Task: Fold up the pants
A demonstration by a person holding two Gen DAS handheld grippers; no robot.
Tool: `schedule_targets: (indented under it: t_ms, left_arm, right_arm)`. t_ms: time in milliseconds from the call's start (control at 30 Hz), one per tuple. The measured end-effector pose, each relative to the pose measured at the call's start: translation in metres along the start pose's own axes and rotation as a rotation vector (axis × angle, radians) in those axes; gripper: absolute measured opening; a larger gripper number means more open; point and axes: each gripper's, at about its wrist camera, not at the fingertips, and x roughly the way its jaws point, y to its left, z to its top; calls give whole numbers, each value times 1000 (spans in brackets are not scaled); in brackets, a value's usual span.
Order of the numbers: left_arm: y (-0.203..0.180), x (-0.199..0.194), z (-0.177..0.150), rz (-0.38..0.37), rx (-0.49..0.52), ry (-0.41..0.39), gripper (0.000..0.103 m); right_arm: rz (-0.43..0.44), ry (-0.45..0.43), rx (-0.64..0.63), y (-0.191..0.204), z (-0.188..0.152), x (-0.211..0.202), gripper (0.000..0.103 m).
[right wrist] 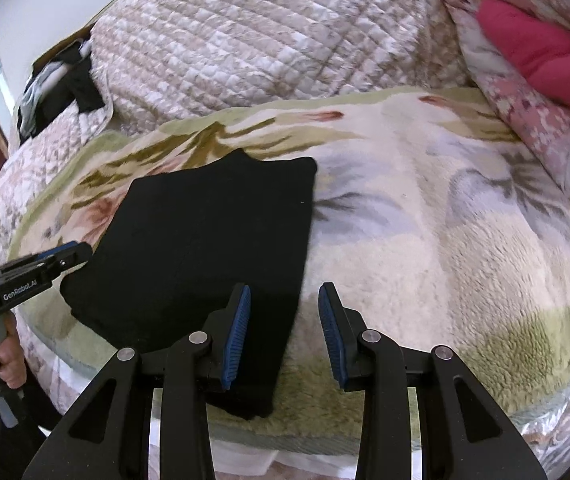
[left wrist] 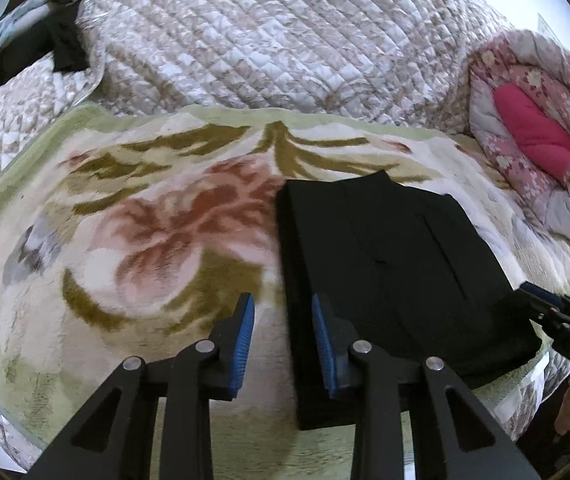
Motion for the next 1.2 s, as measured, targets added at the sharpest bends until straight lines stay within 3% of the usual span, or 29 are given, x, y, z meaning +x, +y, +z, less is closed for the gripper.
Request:
schedule_targets:
  t_ms: [267,467,1200]
  left_arm:
    - [16,-6,7,-47,-50,-29,33]
    - [7,6,19,-125,-39,-17,44]
    - [-4,30,19,-192,-66,44,59]
  right_arm:
    - [90,7,83,-17,15,0,37]
    - [177,58,115,-24,35,23,43]
    - [234,85,157,-25,35,52,47]
